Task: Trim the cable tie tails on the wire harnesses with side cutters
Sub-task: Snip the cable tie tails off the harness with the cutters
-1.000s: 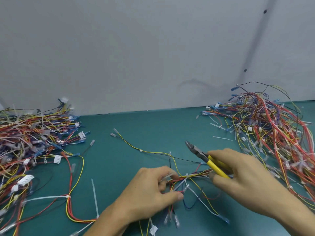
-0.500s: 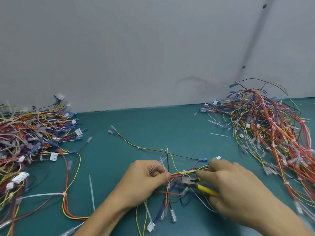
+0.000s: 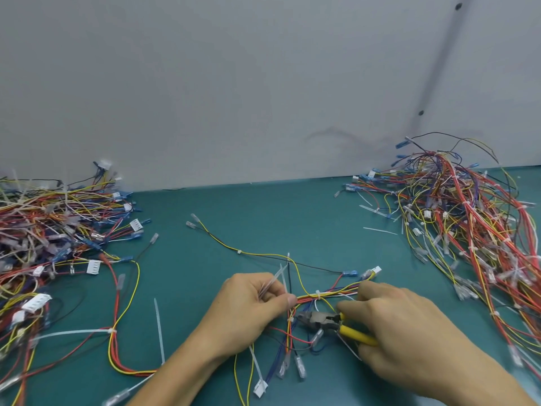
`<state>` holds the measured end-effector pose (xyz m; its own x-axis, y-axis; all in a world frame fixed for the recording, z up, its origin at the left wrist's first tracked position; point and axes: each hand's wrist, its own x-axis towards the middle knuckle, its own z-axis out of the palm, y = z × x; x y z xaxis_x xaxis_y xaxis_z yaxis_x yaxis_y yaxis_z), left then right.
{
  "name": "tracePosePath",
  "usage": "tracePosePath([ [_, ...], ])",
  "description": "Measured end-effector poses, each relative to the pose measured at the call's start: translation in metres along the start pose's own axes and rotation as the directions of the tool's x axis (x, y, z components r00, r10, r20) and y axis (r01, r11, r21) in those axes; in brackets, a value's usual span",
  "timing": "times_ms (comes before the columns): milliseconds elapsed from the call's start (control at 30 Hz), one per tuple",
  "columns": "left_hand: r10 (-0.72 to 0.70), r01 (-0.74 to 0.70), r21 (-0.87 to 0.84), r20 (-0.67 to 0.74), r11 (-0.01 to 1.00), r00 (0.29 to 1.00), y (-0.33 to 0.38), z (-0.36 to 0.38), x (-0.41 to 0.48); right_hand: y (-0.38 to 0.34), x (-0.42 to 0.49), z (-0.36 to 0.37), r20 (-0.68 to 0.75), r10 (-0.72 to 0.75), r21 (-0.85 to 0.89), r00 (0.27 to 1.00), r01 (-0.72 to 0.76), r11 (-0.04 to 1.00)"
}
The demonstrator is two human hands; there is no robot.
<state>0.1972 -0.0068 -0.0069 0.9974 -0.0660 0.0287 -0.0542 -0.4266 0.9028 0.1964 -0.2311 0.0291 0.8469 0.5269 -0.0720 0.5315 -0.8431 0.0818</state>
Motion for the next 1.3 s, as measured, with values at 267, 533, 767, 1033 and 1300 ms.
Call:
tracePosePath([
  [267, -0.012, 0.012, 0.01, -0.003, 1.0, 1.0, 0.003, 0.001, -0.001, -0.007, 0.001, 0.001, 0.023, -0.002, -0.01, 1.0, 0.002, 1.0],
  [533, -0.024, 0.024, 0.016, 0.002, 1.0, 1.0, 0.003, 0.001, -0.001, -0.009, 0.002, 0.008, -0.01, 0.004, 0.008, 1.0, -0.004, 1.0],
  [767, -0.025, 0.025, 0.006, 0.002, 1.0, 1.0, 0.004, 0.0, -0.001, -0.008, 0.001, 0.009, 0.015, -0.002, 0.021, 1.0, 0.001, 1.0],
  [1033, 0.004, -0.004, 0.006, 0.008, 1.0, 1.0, 0.0, 0.002, 0.0, -0.011, 0.0, 0.013, -0.017, 0.026, 0.03, 1.0, -0.026, 0.999],
  [1300, -0.062, 0.063, -0.208, 0.014, 0.976, 0.998, 0.003, -0.002, 0.0, -0.011, 0.003, 0.011, -0.114, -0.012, -0.061, 0.993, 0.005, 0.998],
])
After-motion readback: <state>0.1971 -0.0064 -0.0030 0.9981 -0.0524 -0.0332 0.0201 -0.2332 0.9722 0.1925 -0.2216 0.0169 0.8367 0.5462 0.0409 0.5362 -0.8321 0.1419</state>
